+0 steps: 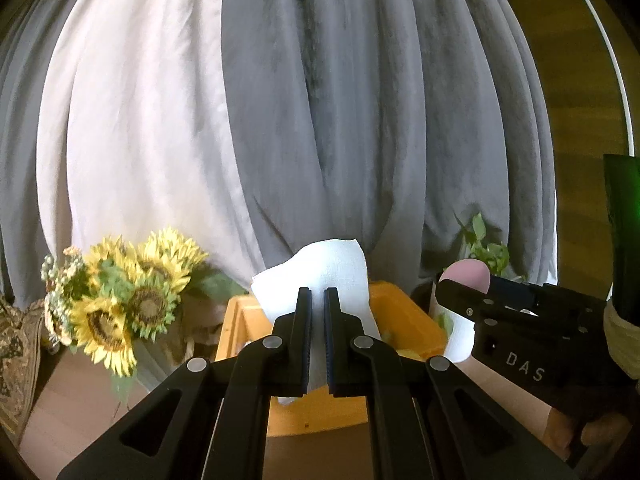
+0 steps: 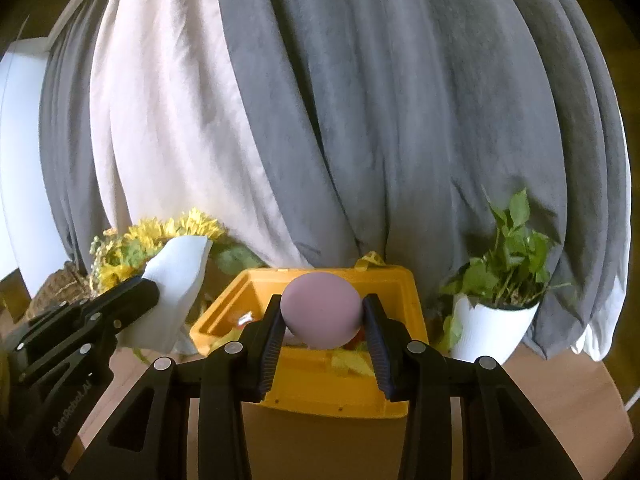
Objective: Organize soft objects
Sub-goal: 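Lift the white cloth and pink egg and carry both over the crate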
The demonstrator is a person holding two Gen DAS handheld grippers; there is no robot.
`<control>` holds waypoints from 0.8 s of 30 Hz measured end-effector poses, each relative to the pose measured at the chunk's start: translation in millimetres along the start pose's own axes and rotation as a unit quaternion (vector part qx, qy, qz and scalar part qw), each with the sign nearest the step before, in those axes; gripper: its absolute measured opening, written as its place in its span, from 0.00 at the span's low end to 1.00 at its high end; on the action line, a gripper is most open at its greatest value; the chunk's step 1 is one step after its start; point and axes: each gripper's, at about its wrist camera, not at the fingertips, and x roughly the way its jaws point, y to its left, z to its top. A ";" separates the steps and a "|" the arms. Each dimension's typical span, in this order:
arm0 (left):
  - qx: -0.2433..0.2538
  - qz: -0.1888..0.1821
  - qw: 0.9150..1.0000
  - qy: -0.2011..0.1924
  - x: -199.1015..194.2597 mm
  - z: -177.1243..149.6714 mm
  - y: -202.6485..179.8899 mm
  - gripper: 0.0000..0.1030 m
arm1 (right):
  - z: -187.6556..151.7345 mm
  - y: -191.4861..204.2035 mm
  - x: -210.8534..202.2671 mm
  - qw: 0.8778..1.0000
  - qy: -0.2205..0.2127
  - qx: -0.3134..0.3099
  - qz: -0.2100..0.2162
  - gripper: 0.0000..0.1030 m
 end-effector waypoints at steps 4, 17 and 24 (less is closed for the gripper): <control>0.004 -0.001 1.000 -0.007 13.3 7.3 0.0 0.07 | 9.1 -3.2 8.7 1.000 -0.009 -0.002 -0.006 0.39; -0.006 -0.014 0.999 0.033 71.0 9.6 9.0 0.07 | 26.7 -16.7 51.5 0.999 -0.006 -0.006 -0.031 0.39; -0.008 -0.020 0.997 0.071 107.4 0.5 14.0 0.07 | 26.5 -20.1 83.1 0.999 0.021 -0.010 -0.033 0.39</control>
